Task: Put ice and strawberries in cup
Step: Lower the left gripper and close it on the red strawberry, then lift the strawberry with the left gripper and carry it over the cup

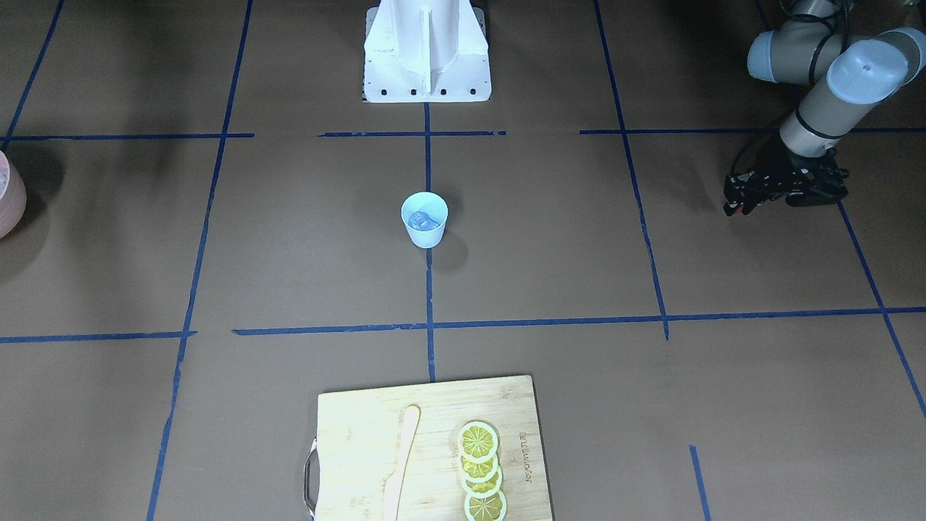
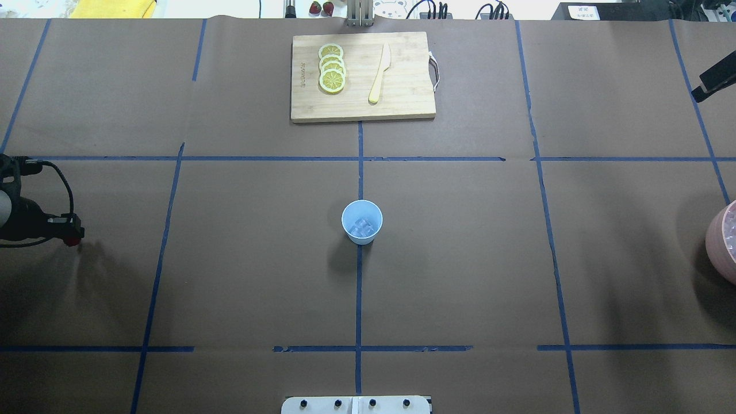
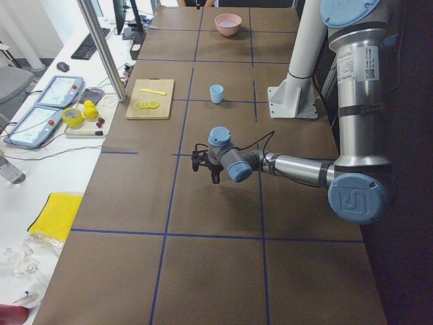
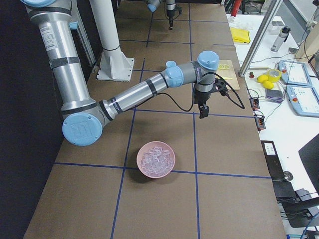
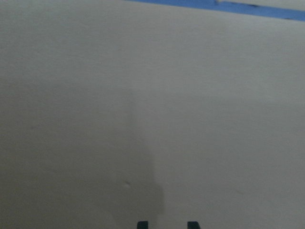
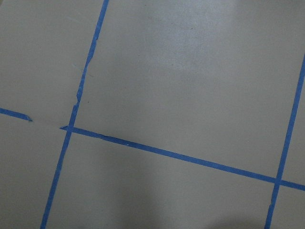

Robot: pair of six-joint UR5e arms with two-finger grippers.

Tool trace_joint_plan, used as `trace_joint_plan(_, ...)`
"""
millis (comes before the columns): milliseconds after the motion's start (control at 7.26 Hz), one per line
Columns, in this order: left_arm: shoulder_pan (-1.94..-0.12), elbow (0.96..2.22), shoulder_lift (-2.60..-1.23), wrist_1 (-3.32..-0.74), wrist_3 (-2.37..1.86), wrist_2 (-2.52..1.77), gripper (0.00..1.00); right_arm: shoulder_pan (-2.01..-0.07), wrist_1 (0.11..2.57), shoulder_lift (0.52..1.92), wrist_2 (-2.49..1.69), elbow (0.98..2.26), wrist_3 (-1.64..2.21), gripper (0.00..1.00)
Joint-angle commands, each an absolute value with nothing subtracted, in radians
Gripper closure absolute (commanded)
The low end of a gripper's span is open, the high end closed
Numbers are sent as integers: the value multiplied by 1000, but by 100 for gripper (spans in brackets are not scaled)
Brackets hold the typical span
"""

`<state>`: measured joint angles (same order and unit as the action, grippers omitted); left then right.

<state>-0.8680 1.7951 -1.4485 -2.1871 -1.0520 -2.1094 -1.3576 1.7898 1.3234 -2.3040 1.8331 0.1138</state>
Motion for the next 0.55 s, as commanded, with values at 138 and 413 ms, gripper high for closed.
trace_joint_plan(138, -881, 2012, -1636, -1734, -1057, -2120, 100, -1376, 1789, 1356, -2304, 1832, 92, 1)
trace_joint_plan(413, -858, 2007, -1870, -1550, -1183, -2117, 100, -1432, 1786, 1391, -2307, 1807, 17, 1)
